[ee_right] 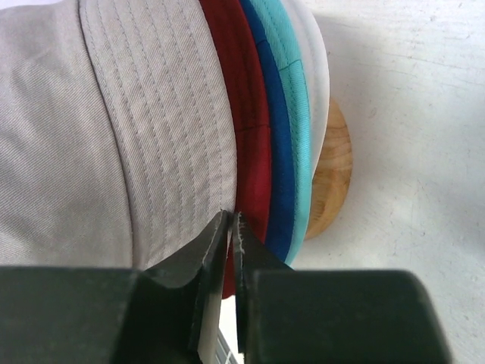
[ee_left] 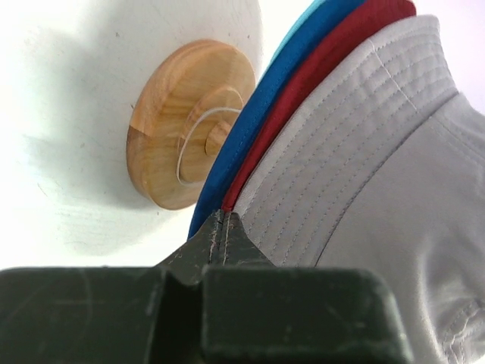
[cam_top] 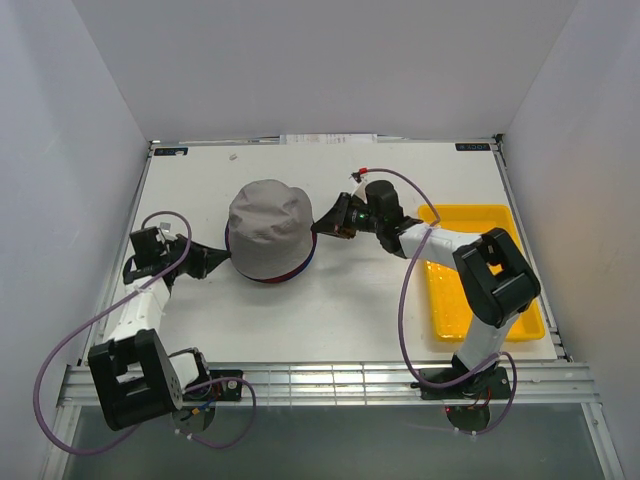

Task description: Stack the hats

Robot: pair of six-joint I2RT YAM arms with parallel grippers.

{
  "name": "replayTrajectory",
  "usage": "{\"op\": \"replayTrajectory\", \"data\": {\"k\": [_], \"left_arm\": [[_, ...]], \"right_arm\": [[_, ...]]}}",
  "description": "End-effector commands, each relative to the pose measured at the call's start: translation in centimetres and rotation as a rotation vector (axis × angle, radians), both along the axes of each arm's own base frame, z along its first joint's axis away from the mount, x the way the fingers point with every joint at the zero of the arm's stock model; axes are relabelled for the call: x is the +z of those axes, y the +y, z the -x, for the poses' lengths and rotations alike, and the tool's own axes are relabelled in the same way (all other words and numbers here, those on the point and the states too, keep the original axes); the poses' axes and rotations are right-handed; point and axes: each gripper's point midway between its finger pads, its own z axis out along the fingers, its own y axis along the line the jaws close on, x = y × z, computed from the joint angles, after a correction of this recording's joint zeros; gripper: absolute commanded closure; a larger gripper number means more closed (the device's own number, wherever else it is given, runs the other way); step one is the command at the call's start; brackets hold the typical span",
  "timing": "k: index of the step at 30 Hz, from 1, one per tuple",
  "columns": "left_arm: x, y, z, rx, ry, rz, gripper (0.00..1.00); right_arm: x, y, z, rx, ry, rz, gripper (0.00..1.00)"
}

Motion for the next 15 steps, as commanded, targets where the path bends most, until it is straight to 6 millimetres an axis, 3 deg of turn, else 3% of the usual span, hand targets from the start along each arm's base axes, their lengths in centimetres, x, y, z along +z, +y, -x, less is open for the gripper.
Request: {"op": "replayTrajectory", "data": {"k": [1,6,15], "left_arm": [[0.8,1.4,-1.8,0.017,-0.042,-0.075,1.00],[0.9,2.1,-3.6,-0.006,-0.040,-0.098,1.00],[0.9,2.9,-6.1,-0.040,-0.039,-0.124,1.00]], "right_arm": [[2.5,-0.2,0.3,0.001,-0.080,-0.027,0.86],[3.4,-0.8,0.2,-0.013,-0.098,-0.026,0.73],[4.2,-1.7,-1.1,-0.029,-0.108,-0.035,0.63]]}}
